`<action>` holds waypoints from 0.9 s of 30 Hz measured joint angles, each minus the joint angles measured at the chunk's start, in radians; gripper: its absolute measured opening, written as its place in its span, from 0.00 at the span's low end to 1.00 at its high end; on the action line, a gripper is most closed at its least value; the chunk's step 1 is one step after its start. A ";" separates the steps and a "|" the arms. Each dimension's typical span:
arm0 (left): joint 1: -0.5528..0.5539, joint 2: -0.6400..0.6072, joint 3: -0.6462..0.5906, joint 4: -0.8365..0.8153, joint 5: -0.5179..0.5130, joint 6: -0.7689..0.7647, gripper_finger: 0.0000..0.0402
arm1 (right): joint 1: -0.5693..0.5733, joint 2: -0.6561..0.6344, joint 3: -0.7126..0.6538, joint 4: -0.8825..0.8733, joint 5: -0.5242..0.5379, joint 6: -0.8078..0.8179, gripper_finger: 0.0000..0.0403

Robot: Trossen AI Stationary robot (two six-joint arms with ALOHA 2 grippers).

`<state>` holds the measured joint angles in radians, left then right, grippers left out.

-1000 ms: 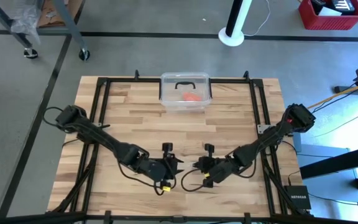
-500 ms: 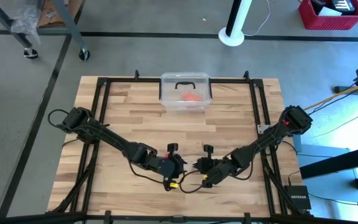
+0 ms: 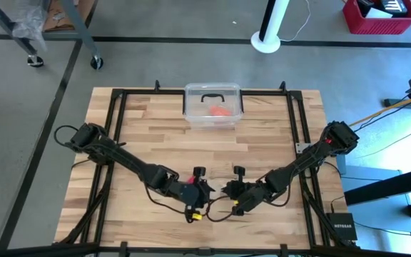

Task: Roll bandage
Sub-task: Open the transparent zip bag

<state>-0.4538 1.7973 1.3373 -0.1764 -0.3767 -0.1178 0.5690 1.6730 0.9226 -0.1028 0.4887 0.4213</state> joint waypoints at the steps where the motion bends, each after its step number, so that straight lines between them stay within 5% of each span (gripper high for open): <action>1: -0.004 0.000 0.000 -0.010 0.000 0.018 0.35 | 0.000 0.000 0.000 0.000 -0.001 0.000 0.04; 9: 0.007 0.002 -0.006 -0.085 -0.087 0.000 0.35 | 0.000 0.000 0.000 0.000 -0.008 0.000 0.04; 19: 0.009 0.002 -0.006 -0.069 -0.074 -0.003 0.34 | 0.000 0.000 0.000 0.000 -0.009 0.000 0.04; 27: 0.011 0.002 -0.006 -0.069 -0.023 0.003 0.23 | 0.000 0.000 0.000 0.000 -0.008 0.000 0.04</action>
<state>-0.4431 1.7995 1.3312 -0.2457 -0.3993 -0.1143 0.5690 1.6730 0.9226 -0.1024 0.4805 0.4213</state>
